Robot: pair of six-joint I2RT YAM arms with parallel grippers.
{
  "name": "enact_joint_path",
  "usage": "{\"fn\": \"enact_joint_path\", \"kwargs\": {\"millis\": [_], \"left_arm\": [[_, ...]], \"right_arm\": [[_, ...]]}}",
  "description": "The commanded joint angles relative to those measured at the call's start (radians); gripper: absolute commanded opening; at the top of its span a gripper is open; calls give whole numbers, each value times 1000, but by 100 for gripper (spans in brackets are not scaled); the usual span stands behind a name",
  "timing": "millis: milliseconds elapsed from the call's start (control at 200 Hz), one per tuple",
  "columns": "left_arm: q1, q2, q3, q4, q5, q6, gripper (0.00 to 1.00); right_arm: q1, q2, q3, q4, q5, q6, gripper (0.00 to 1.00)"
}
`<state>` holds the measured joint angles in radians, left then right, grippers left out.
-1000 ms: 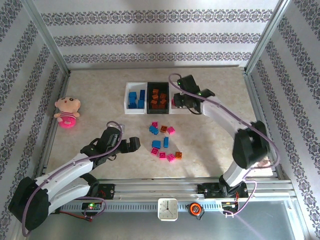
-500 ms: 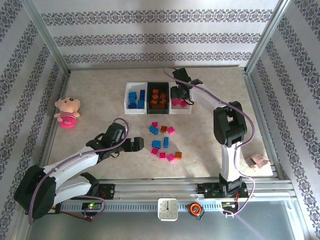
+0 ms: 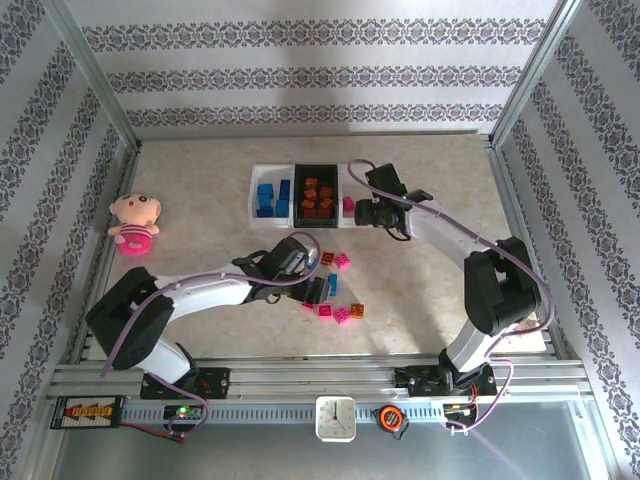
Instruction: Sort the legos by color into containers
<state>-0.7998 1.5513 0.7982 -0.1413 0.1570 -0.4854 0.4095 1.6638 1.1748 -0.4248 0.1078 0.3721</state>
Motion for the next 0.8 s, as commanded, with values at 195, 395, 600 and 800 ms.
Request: {"fn": "enact_joint_path", "kwargs": {"millis": [195, 395, 600, 800], "left_arm": [[-42, 99, 68, -33, -107, 29, 74], [-42, 78, 32, -38, -146, 9, 52], [-22, -32, 7, -43, -171, -6, 39], [177, -182, 71, -76, -164, 54, 38]], "right_arm": [[-7, -116, -91, 47, -27, 28, 64], [-9, -128, -94, 50, -30, 29, 64], [-9, -144, -106, 50, -34, 34, 64], [-6, -195, -151, 57, -49, 47, 64]]}}
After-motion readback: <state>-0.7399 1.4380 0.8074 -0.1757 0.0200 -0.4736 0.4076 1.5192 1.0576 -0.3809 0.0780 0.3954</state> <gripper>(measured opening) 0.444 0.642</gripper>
